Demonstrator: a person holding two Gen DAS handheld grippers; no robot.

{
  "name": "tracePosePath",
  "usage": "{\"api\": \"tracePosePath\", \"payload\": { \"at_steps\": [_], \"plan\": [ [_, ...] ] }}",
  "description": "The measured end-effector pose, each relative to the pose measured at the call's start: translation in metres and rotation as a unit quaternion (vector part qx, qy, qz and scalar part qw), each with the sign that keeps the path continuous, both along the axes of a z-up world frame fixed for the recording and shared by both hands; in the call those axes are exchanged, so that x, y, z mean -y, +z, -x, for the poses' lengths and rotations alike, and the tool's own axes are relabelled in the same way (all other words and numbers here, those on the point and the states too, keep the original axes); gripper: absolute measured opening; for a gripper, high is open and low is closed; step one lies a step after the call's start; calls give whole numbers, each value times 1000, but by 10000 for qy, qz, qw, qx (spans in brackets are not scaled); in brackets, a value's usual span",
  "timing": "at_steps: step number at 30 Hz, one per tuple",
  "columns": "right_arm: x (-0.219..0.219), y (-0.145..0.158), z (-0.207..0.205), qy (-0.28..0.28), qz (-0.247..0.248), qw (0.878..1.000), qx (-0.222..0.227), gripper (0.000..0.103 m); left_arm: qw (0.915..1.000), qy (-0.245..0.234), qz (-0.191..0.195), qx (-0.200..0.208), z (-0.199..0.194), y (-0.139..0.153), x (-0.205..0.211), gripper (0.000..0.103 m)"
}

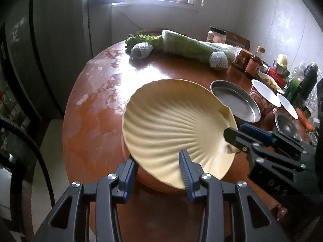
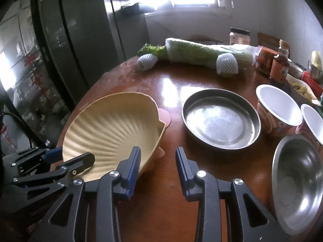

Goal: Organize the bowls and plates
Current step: 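Lower the shell plate onto the pink bowl and open the left tool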

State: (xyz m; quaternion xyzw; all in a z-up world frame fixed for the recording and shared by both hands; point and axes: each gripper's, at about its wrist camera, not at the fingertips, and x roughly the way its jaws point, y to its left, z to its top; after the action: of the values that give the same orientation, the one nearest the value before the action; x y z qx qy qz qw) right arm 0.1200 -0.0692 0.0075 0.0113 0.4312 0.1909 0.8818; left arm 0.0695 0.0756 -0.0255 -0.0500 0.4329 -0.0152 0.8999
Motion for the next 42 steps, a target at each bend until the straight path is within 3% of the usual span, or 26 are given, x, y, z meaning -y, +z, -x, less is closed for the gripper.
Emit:
{"api": "tracePosePath", "payload": {
  "at_steps": [16, 42],
  "plan": [
    [-24, -11, 3, 355, -43, 9990, -268, 39, 9998, 196, -53, 40, 0, 1, -14, 44],
    [2, 10, 12, 103, -279, 9995, -88, 41, 9984, 292, -281, 382, 14, 24, -9, 52]
  ]
}}
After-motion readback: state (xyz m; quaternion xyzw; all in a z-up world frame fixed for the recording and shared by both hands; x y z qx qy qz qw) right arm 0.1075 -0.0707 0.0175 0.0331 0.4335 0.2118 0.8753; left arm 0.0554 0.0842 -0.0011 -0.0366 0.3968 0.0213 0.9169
